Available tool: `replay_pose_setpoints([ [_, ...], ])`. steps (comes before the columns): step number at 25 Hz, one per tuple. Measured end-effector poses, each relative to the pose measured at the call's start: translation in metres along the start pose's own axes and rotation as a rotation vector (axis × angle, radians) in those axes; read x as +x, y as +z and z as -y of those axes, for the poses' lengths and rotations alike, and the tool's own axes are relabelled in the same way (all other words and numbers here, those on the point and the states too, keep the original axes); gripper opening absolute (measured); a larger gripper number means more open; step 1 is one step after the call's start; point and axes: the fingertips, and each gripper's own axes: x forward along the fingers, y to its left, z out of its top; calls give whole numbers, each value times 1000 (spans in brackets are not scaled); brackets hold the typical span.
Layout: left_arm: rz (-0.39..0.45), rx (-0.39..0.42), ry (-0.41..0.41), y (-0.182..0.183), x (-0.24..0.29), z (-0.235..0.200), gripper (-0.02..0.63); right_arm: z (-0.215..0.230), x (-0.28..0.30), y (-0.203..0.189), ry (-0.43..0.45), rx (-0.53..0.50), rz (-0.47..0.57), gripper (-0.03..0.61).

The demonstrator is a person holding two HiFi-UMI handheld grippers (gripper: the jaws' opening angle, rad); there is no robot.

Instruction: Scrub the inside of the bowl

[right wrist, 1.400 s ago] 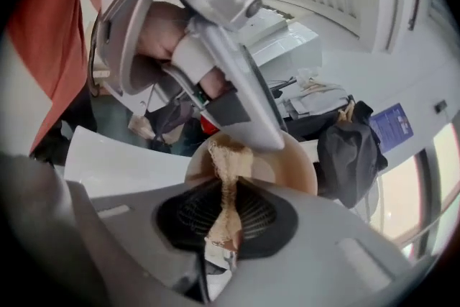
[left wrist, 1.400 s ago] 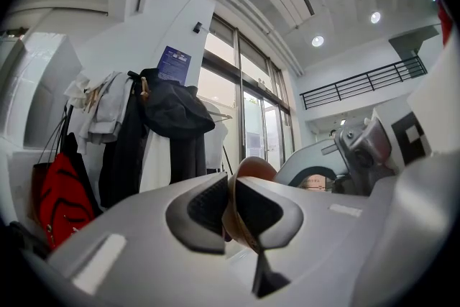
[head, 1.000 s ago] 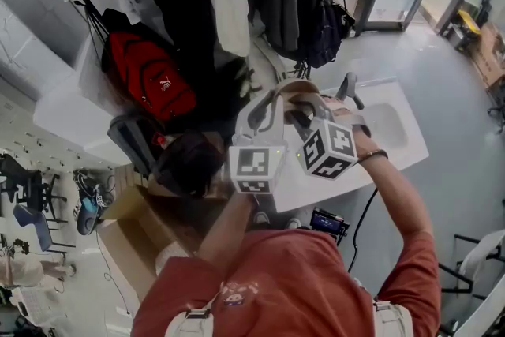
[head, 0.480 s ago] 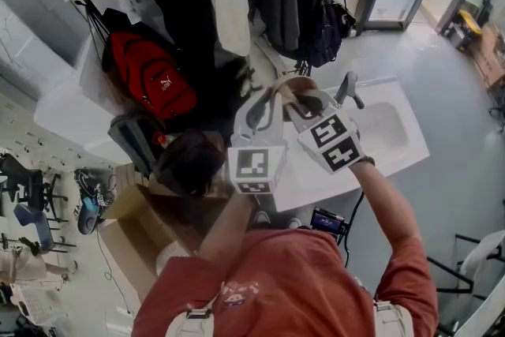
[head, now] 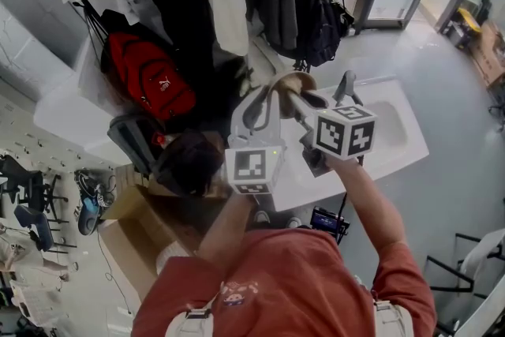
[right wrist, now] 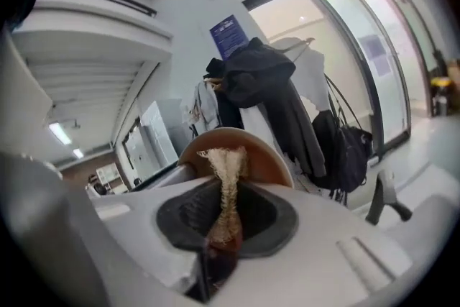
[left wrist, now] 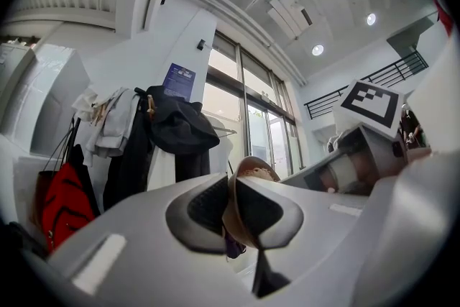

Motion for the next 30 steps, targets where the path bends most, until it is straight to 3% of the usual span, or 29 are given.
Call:
replay_pose_setpoints([
  [9,49,20,0,9,-3,1,37,5,-4,2,217,672,124,49],
  [16,65,25,-7,6,-9,-1,38,2,-2,-6,356,1069,172,49],
  [24,79,25,-19,10,-10,-1,40,0,-1,-7,426,1268,198,49],
  [30,67,25,-19,5,-12,-2,40,1,0,-10,398,1164,188,49],
])
